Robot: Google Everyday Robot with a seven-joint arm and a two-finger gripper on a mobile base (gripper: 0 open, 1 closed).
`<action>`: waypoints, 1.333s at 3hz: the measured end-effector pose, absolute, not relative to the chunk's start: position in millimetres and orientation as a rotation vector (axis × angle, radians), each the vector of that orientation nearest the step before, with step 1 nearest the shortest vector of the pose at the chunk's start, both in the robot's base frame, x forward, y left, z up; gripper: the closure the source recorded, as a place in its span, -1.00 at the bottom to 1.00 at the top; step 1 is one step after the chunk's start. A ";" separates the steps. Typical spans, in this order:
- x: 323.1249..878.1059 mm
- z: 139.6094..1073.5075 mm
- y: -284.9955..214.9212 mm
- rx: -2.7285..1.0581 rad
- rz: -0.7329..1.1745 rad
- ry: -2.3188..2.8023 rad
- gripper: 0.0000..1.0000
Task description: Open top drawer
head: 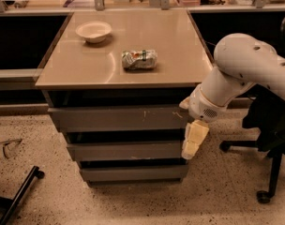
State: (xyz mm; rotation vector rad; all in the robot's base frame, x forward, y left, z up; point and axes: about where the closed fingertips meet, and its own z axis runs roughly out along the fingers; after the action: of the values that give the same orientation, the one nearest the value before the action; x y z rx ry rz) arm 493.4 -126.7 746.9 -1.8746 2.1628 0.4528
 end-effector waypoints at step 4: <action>524.4 692.3 -116.3 -1.865 0.408 1.930 -1.00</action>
Offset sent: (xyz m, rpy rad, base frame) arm 0.0108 -0.0069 -0.0279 0.0475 -0.0162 -0.0100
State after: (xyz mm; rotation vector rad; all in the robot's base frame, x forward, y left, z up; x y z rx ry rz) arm 524.4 -116.3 692.3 -1.8650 1.9296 0.4084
